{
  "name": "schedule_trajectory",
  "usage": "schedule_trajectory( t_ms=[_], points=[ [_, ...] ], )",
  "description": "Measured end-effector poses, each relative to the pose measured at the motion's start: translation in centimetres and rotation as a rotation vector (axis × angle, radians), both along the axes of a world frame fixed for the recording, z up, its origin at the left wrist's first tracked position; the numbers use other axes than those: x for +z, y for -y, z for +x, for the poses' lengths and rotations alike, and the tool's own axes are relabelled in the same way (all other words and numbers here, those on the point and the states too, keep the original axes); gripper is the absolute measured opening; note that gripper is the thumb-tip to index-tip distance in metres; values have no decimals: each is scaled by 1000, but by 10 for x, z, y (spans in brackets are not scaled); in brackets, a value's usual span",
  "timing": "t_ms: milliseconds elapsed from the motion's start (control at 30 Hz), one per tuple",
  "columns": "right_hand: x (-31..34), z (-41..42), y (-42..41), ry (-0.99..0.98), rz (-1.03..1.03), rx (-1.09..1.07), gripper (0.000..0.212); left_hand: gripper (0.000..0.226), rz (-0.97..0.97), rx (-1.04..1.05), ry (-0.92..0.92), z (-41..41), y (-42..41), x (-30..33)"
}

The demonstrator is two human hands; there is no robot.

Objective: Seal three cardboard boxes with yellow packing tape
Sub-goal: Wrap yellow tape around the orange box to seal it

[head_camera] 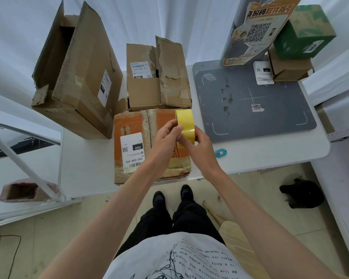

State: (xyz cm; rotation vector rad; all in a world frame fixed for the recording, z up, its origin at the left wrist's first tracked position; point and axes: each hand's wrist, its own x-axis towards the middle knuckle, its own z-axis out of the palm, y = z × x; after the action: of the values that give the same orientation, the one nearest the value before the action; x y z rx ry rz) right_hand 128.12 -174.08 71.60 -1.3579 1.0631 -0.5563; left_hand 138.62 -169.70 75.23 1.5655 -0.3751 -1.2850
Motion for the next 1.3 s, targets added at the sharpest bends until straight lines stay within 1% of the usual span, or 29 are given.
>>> schedule_trajectory(
  t_ms=[100,167,233,300,367,600,833,1000,1033,1100,1200,1233,1300],
  points=[
    [-2,1,-1,-17,-46,9,41,25,56,62,-21,-1,5,2],
    [-6,2,-2,-18,-60,5,39,28,101,108,-21,-3,8,-1],
    [-10,4,-4,-16,-67,-11,36,19,89,141,-19,-6,10,1],
    [-12,5,-4,-18,-65,-22,35,20,64,156,-7,-9,10,1],
    [-12,5,-3,-15,-48,-25,34,25,48,152,9,-10,10,2],
    [-12,4,-2,3,-20,-22,24,27,19,128,60,-12,8,1],
    [-12,2,-1,17,-21,-22,27,29,-2,79,65,-13,4,1],
    [-12,-3,-2,49,-21,18,37,20,10,97,31,-11,5,-6],
    [-11,-4,-2,55,-34,32,41,22,7,95,39,-8,4,-8],
    [-8,-6,-3,67,-62,44,44,34,-42,50,136,0,2,-13],
    [-4,-8,-2,64,-104,60,32,70,-121,-93,488,18,0,-15],
    [-4,-9,-1,63,-124,79,31,73,-131,-158,580,26,0,-15],
    [-4,-10,0,65,-150,123,33,66,-151,-313,676,41,3,-11]
  ],
)
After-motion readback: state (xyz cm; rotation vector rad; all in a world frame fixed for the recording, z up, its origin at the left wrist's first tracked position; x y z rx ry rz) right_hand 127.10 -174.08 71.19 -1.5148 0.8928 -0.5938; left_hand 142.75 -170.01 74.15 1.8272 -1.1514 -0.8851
